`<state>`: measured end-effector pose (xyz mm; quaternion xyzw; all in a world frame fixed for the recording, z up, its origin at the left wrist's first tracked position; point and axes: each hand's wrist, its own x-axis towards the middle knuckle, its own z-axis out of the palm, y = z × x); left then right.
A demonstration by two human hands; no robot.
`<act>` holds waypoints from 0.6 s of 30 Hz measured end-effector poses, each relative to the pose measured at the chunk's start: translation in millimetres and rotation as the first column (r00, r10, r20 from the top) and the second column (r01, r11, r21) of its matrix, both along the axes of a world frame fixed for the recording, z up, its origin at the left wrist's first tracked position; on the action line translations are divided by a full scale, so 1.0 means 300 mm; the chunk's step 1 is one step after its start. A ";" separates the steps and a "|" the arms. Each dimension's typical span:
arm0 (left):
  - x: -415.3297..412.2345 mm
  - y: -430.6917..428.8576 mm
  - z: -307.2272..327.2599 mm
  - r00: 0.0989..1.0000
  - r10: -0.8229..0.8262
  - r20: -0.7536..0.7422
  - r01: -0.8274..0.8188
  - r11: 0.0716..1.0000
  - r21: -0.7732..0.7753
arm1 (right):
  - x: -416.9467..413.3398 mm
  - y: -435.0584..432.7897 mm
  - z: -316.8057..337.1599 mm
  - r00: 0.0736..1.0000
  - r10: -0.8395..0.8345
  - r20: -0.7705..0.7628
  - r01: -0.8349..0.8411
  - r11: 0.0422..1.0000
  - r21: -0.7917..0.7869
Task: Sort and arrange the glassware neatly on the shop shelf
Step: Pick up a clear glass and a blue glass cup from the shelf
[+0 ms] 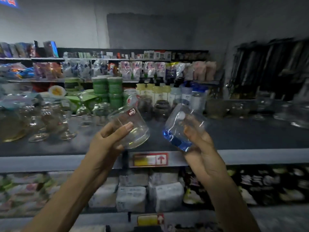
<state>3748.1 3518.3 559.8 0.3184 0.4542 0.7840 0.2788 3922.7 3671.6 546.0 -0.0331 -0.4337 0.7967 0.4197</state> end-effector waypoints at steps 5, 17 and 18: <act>0.347 0.134 -0.061 0.990 -0.115 -0.086 0.111 0.993 -0.051 | 0.419 0.043 -0.041 0.934 -0.316 0.167 0.295 0.945 0.139; 0.960 0.497 -0.031 0.894 -0.349 -0.281 0.314 0.935 -0.162 | 1.127 0.184 -0.048 0.624 -0.703 0.340 0.613 0.711 0.345; 1.001 0.535 -0.018 0.888 -0.359 -0.287 0.322 0.932 -0.168 | 1.169 0.207 -0.047 0.616 -0.714 0.332 0.624 0.700 0.348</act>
